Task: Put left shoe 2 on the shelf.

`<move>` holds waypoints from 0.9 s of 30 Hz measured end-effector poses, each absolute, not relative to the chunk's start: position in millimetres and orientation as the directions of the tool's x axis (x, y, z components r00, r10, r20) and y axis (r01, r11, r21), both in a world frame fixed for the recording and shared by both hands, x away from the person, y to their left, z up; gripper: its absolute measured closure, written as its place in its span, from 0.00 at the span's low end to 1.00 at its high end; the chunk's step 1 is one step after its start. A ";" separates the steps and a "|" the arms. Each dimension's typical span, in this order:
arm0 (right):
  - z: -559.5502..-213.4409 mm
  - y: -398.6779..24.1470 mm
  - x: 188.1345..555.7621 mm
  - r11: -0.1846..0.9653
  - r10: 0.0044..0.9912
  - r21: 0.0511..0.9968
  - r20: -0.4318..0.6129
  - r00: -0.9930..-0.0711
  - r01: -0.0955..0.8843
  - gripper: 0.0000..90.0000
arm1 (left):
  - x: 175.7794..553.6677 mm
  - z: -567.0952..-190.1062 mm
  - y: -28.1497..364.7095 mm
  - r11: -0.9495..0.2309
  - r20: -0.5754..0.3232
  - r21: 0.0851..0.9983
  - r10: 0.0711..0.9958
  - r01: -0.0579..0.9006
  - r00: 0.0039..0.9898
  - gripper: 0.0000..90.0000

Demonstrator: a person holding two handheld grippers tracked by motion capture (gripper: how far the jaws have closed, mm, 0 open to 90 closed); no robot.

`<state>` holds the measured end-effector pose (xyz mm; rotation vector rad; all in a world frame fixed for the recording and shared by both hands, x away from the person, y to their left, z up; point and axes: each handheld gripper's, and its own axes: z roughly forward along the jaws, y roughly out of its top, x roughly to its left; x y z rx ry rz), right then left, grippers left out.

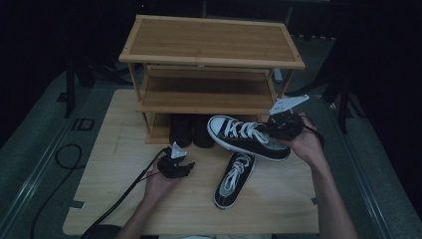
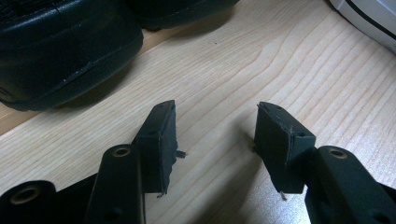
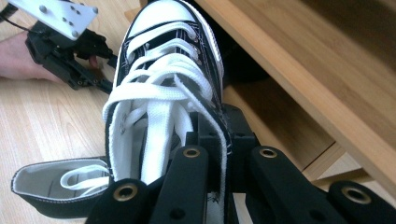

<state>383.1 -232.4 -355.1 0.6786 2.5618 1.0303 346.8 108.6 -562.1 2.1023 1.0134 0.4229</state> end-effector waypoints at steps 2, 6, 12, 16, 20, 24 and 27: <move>-352.5 -230.7 383.6 0.633 0.524 0.710 -0.101 -0.846 0.307 0.98 | 346.8 -562.1 108.6 -0.405 -0.025 0.748 0.774 0.526 0.632 0.55; -347.3 -227.4 384.7 0.629 0.520 0.718 -0.103 -0.848 0.299 0.98 | 347.0 -562.1 108.6 -0.404 -0.028 0.748 0.774 0.527 0.632 0.55; -340.0 -221.8 386.1 0.634 0.517 0.716 -0.111 -0.849 0.293 0.98 | 347.0 -562.0 108.4 -0.406 -0.026 0.747 0.774 0.527 0.633 0.55; -335.5 -218.6 387.3 0.635 0.513 0.717 -0.112 -0.851 0.288 0.98 | 346.9 -562.0 108.3 -0.407 -0.024 0.747 0.774 0.526 0.633 0.55; -332.4 -219.1 386.8 0.623 0.508 0.730 -0.105 -0.855 0.281 0.98 | 346.9 -562.0 108.3 -0.407 -0.024 0.747 0.774 0.526 0.633 0.55; -326.2 -219.2 386.4 0.613 0.511 0.740 -0.104 -0.853 0.277 0.98 | 346.9 -562.0 108.3 -0.408 -0.023 0.747 0.774 0.526 0.633 0.55; -323.0 -218.5 387.2 0.610 0.513 0.744 -0.109 -0.851 0.273 0.98 | 347.0 -562.1 108.3 -0.408 -0.023 0.747 0.774 0.525 0.633 0.55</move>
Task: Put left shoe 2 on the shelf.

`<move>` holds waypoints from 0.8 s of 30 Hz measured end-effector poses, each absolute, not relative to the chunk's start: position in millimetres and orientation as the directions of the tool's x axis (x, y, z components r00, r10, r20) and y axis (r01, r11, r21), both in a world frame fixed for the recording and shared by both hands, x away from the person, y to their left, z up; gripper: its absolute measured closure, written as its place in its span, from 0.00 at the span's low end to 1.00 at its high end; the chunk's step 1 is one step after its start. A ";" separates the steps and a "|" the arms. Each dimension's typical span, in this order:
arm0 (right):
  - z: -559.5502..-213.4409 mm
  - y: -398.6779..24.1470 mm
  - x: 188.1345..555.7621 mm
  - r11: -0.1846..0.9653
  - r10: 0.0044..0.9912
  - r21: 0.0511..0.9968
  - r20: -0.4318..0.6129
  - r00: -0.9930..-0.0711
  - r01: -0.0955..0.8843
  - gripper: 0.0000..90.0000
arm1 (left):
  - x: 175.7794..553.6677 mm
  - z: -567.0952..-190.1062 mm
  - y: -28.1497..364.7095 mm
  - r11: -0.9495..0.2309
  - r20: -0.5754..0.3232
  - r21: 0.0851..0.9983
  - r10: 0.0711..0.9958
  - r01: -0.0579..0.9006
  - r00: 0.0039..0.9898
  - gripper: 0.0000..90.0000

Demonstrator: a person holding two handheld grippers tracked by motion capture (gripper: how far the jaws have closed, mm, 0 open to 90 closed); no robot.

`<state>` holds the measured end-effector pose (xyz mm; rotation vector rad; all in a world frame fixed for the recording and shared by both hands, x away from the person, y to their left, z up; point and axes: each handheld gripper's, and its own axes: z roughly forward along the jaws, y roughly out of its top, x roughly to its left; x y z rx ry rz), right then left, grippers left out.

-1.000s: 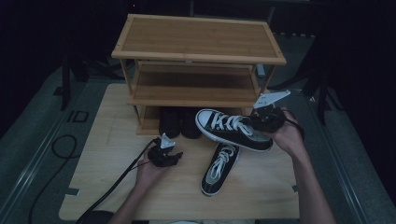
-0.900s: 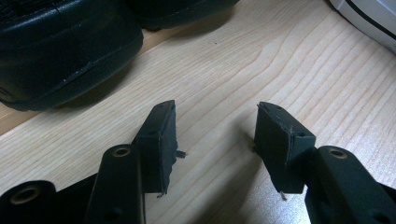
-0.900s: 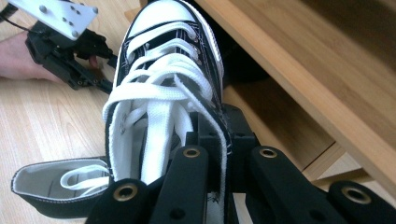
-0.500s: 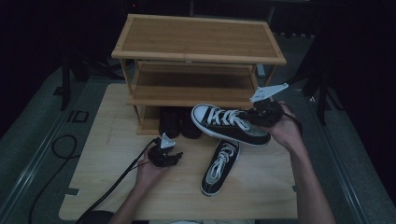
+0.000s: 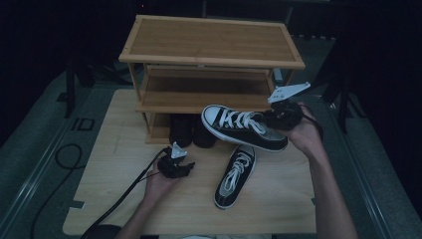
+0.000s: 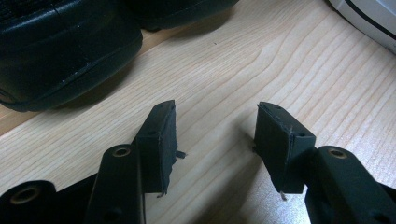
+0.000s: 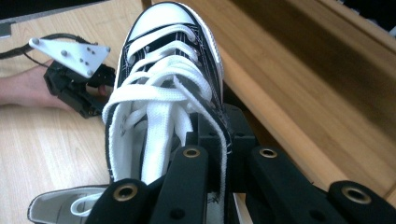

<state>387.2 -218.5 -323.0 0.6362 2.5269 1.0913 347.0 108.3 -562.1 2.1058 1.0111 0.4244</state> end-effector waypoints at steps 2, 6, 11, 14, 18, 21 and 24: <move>-319.6 -217.8 387.9 0.607 0.515 0.748 -0.111 -0.850 0.269 0.98 | 347.0 -562.0 108.3 -0.408 -0.023 0.746 0.774 0.526 0.633 0.55; -314.1 -214.8 390.3 0.599 0.524 0.753 -0.113 -0.844 0.271 0.98 | 347.0 -562.0 108.4 -0.408 -0.023 0.746 0.773 0.526 0.633 0.55; -311.4 -209.7 398.6 0.582 0.545 0.762 -0.104 -0.832 0.286 0.98 | 347.0 -562.1 108.3 -0.407 -0.024 0.747 0.774 0.526 0.633 0.55; -311.7 -205.8 404.6 0.570 0.564 0.764 -0.097 -0.820 0.302 0.98 | 347.0 -562.1 108.3 -0.406 -0.025 0.747 0.774 0.526 0.633 0.55; -312.5 -202.2 411.5 0.554 0.591 0.767 -0.089 -0.802 0.324 0.98 | 347.0 -562.1 108.3 -0.407 -0.024 0.747 0.773 0.525 0.633 0.55; -312.9 -198.6 417.5 0.528 0.628 0.776 -0.082 -0.774 0.346 0.98 | 347.0 -562.1 108.4 -0.407 -0.024 0.747 0.773 0.525 0.634 0.55; -314.3 -196.6 420.9 0.498 0.655 0.787 -0.068 -0.752 0.363 0.98 | 347.1 -561.8 108.8 -0.414 -0.020 0.744 0.771 0.525 0.637 0.55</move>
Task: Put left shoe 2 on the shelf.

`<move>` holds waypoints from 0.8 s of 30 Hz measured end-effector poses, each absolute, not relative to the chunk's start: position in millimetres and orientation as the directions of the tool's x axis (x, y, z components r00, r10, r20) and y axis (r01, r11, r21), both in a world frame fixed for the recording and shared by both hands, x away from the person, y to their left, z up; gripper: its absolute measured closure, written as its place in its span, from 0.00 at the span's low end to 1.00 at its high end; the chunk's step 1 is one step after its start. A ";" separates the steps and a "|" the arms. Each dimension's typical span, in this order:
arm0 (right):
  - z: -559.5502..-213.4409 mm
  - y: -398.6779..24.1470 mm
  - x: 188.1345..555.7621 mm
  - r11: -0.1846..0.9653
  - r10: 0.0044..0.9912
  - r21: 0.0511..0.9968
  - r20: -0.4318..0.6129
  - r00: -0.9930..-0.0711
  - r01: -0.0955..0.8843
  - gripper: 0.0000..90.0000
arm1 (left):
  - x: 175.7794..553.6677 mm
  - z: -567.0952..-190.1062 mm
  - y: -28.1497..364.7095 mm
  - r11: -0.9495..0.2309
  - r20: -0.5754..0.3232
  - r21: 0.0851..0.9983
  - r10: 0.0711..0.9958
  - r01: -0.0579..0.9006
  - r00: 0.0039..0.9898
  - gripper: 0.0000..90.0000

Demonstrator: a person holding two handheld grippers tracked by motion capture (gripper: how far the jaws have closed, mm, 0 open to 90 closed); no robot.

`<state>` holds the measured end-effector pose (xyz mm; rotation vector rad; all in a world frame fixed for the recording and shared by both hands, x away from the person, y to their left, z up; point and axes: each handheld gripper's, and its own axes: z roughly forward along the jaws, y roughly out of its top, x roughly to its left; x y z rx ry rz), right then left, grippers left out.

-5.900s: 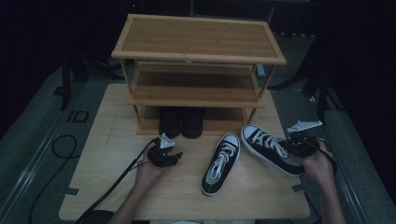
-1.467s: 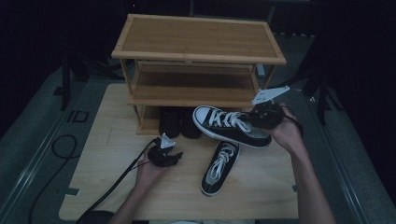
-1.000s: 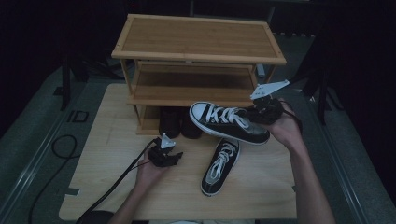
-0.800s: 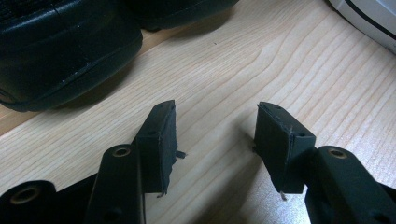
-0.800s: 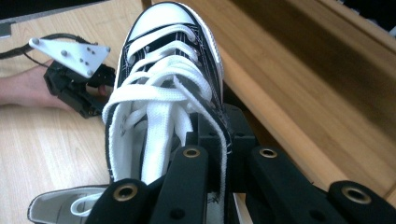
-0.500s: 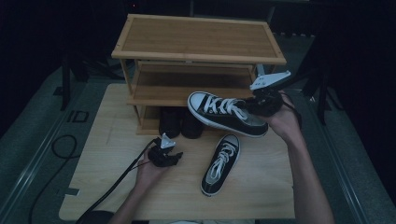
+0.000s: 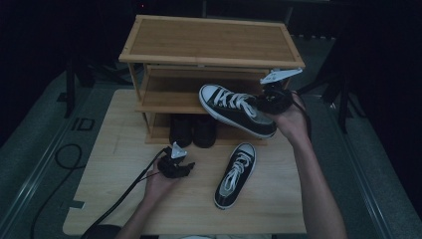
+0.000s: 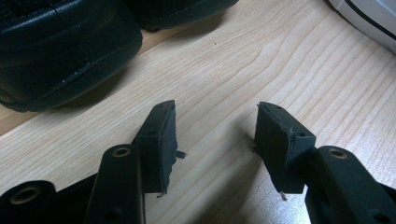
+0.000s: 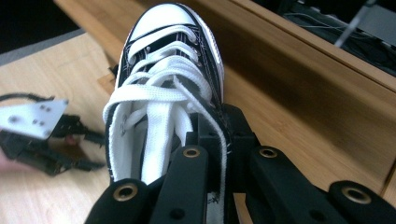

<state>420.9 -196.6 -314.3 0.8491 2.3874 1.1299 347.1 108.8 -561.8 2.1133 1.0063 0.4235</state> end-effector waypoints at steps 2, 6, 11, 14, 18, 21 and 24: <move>-314.8 -195.6 421.7 0.491 0.663 0.790 -0.065 -0.746 0.368 0.98 | 347.1 -561.9 108.8 -0.414 -0.020 0.744 0.771 0.524 0.637 0.55; -316.9 -191.2 424.3 0.474 0.685 0.794 -0.062 -0.726 0.380 0.98 | 347.1 -561.9 108.8 -0.414 -0.020 0.744 0.770 0.524 0.637 0.55; -320.0 -186.8 427.8 0.433 0.722 0.807 -0.044 -0.690 0.402 0.98 | 347.2 -561.8 108.8 -0.414 -0.021 0.744 0.770 0.525 0.638 0.55; -320.5 -185.2 429.1 0.429 0.729 0.809 -0.046 -0.683 0.403 0.98 | 347.3 -561.8 108.8 -0.414 -0.022 0.744 0.769 0.524 0.638 0.55; -323.6 -179.7 431.8 0.414 0.744 0.811 -0.040 -0.667 0.413 0.98 | 347.4 -561.8 108.8 -0.416 -0.020 0.743 0.769 0.524 0.639 0.55; -326.7 -175.7 433.5 0.399 0.748 0.816 -0.026 -0.664 0.417 0.98 | 347.3 -561.8 108.7 -0.415 -0.021 0.744 0.770 0.524 0.638 0.55; -328.0 -173.2 434.2 0.397 0.748 0.819 -0.027 -0.663 0.415 0.97 | 347.4 -562.1 108.4 -0.406 -0.028 0.748 0.771 0.525 0.636 0.55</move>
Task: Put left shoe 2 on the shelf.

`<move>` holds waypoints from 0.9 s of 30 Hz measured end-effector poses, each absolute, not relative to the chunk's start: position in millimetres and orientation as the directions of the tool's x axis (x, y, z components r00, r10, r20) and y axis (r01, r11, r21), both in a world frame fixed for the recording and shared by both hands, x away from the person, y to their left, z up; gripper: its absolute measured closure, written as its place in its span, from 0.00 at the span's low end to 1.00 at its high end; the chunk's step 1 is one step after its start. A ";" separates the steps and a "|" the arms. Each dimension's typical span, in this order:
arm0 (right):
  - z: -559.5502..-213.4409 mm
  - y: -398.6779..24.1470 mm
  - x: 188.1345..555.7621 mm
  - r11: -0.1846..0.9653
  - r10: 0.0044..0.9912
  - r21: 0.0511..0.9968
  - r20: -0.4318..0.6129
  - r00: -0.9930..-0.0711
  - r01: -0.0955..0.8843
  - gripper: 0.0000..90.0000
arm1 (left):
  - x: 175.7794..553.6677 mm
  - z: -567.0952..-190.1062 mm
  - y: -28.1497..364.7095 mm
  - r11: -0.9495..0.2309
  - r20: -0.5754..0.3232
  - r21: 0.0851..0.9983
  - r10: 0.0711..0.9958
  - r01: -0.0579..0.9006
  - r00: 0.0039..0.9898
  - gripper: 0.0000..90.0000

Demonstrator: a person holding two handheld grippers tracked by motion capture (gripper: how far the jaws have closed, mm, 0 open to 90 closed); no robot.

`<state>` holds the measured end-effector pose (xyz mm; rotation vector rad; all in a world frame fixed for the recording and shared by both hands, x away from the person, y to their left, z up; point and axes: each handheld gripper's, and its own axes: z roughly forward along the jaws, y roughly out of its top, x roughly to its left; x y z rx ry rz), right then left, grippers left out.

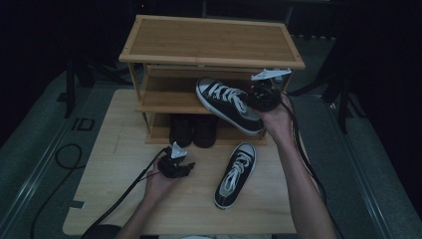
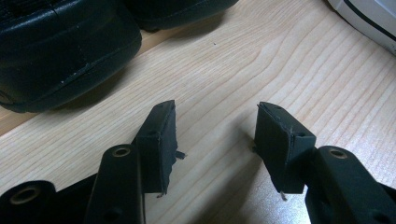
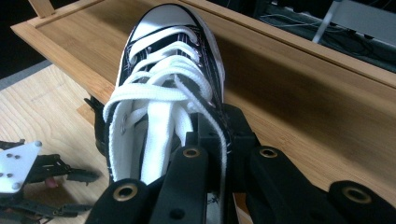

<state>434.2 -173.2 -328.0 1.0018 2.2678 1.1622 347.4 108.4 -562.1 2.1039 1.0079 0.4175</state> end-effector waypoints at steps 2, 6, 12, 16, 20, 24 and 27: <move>-328.1 -173.4 434.6 0.399 0.749 0.817 -0.028 -0.662 0.416 0.97 | 347.5 -561.9 108.8 -0.413 -0.023 0.745 0.769 0.524 0.639 0.55; -331.1 -173.4 435.1 0.408 0.759 0.808 -0.041 -0.650 0.425 0.94 | 347.3 -562.0 108.2 -0.409 -0.024 0.747 0.771 0.524 0.636 0.55; -327.0 -181.7 435.6 0.355 0.764 0.828 0.009 -0.645 0.433 0.80 | 347.3 -561.9 108.4 -0.415 -0.020 0.744 0.770 0.523 0.638 0.54; -326.7 -181.9 434.5 0.363 0.768 0.825 -0.002 -0.641 0.433 0.76 | 347.3 -561.8 108.5 -0.417 -0.018 0.743 0.769 0.523 0.639 0.54; -323.2 -184.9 432.8 0.352 0.765 0.829 0.013 -0.644 0.434 0.73 | 347.2 -561.8 108.3 -0.416 -0.019 0.744 0.770 0.523 0.638 0.55; -318.4 -187.9 430.7 0.353 0.760 0.832 0.012 -0.650 0.428 0.72 | 347.2 -561.8 107.9 -0.414 -0.019 0.744 0.772 0.524 0.636 0.55; -317.1 -188.6 429.4 0.359 0.759 0.829 0.008 -0.651 0.429 0.72 | 347.3 -561.8 107.6 -0.414 -0.019 0.744 0.772 0.524 0.636 0.55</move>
